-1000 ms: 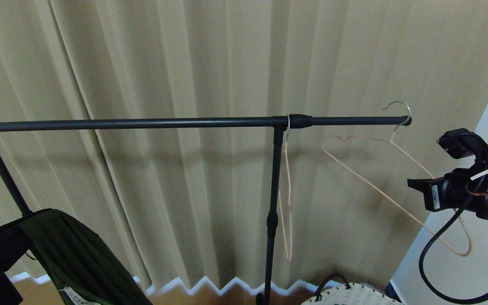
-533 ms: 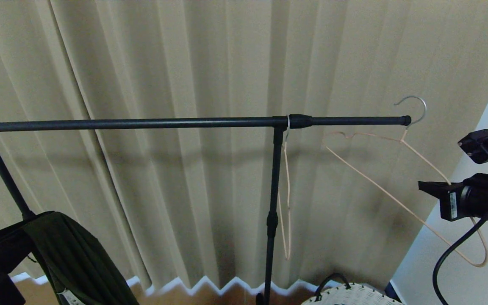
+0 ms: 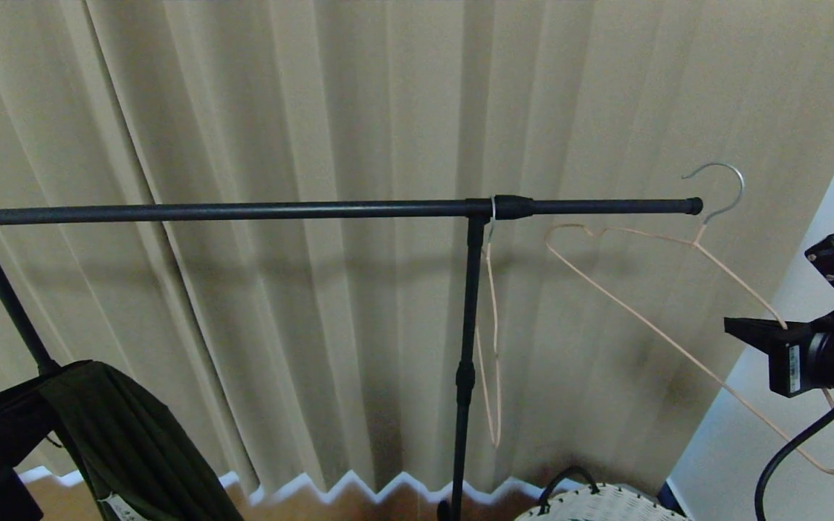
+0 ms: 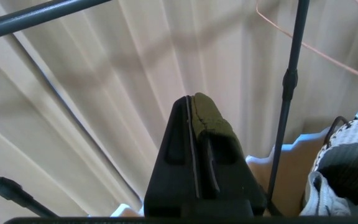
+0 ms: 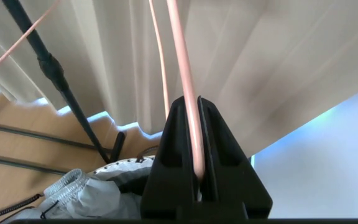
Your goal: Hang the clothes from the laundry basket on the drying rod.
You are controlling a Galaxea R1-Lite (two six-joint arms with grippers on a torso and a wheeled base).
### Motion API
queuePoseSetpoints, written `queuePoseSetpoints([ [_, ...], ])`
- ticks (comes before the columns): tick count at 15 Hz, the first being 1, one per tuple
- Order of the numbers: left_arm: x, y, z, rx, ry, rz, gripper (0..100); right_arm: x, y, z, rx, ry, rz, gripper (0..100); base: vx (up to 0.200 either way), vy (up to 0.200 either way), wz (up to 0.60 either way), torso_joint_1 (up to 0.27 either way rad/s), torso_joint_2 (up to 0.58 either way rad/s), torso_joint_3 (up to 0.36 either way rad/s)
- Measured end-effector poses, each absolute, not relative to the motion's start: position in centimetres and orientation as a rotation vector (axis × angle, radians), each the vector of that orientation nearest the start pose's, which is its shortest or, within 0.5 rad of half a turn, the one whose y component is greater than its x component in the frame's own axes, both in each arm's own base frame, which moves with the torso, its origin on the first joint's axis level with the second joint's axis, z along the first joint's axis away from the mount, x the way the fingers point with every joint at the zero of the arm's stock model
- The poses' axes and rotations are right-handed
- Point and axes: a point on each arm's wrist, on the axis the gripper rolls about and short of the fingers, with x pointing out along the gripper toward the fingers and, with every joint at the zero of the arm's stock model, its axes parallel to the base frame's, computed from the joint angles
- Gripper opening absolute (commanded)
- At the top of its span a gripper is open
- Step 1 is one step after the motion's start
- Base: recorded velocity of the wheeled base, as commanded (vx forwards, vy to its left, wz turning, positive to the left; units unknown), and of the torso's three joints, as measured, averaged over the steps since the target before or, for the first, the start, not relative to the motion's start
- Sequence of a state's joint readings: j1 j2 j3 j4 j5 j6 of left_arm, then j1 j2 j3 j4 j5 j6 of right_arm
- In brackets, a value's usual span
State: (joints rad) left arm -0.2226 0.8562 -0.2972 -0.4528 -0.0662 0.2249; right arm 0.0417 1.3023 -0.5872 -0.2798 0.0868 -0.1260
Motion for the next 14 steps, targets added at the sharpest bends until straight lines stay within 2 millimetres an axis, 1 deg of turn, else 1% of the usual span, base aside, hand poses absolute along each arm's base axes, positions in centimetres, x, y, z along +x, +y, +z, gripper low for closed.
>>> queuePoseSetpoints([
  [1, 9.07, -2.21, 18.68, 0.236, 0.074, -0.3, 0, 19.21, 1.02, 18.85, -0.114, 0.425, 0.155, 0, 0.0, 0.0, 0.0, 0.0, 0.0, 0.0],
  [4, 9.08, -2.18, 18.69, 0.24, 0.074, -0.295, 0, 18.77, 1.0, 18.92, -0.114, 0.416, 0.154, 0, -0.2, 0.0, 0.0, 0.002, 0.0, 0.004],
  [12, 9.03, -2.16, 18.6, 0.242, 0.075, -0.293, 0, 18.46, 0.98, 18.6, -0.112, 0.426, 0.154, 0, -0.2, 0.0, 0.0, -0.001, 0.0, 0.005],
  [14, 9.01, -2.15, 18.51, 0.243, 0.078, -0.294, 0, 18.4, 0.98, 18.44, -0.112, 0.431, 0.156, 0, 0.0, 0.0, 0.0, 0.0, 0.0, 0.0],
])
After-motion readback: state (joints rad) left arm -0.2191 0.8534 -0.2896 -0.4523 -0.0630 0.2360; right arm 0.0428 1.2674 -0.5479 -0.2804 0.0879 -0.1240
